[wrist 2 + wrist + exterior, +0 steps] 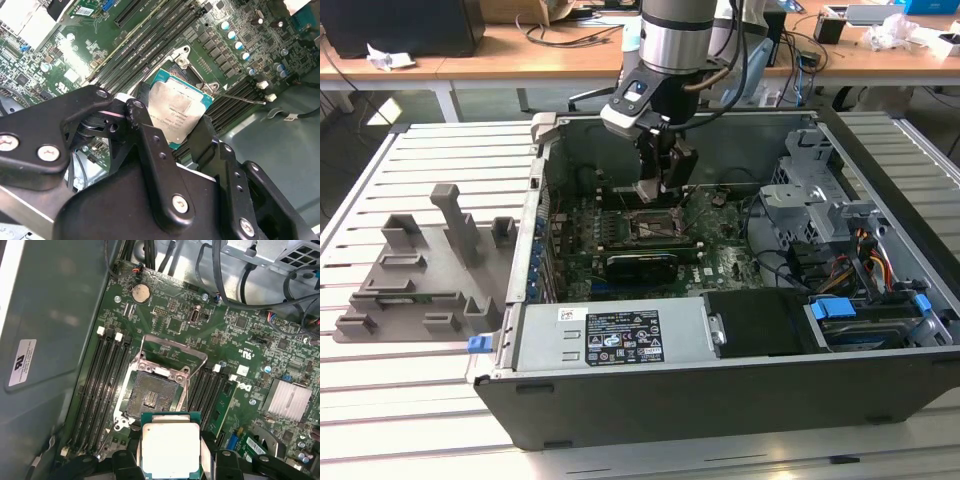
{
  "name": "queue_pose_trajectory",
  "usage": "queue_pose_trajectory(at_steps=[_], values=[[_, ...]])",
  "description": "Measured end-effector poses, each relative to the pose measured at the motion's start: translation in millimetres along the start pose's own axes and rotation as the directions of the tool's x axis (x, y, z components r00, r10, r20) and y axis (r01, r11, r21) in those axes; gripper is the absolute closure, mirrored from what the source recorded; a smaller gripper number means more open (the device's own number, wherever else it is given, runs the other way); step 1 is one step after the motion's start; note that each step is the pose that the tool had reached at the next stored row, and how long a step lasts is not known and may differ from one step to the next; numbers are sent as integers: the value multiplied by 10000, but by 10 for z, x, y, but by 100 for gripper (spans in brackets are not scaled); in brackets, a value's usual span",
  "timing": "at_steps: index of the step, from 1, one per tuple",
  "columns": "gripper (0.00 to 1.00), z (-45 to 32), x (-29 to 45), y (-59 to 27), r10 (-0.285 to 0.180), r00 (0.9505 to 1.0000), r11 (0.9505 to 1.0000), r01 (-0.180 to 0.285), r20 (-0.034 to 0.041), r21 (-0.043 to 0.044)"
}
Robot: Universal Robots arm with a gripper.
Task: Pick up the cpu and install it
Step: 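Place the cpu into insertion slot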
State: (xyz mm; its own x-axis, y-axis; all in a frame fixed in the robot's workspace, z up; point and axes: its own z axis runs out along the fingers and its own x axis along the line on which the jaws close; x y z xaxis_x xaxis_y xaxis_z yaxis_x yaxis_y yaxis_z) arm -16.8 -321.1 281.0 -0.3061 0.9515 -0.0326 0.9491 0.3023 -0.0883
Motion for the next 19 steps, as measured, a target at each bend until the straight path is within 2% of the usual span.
queue_pose_trajectory(at_steps=[13,19], values=[[45,5,0,0,387,9992,9993,-387,-28,16],[45,8,0,2,726,9974,9974,-726,-35,33]])
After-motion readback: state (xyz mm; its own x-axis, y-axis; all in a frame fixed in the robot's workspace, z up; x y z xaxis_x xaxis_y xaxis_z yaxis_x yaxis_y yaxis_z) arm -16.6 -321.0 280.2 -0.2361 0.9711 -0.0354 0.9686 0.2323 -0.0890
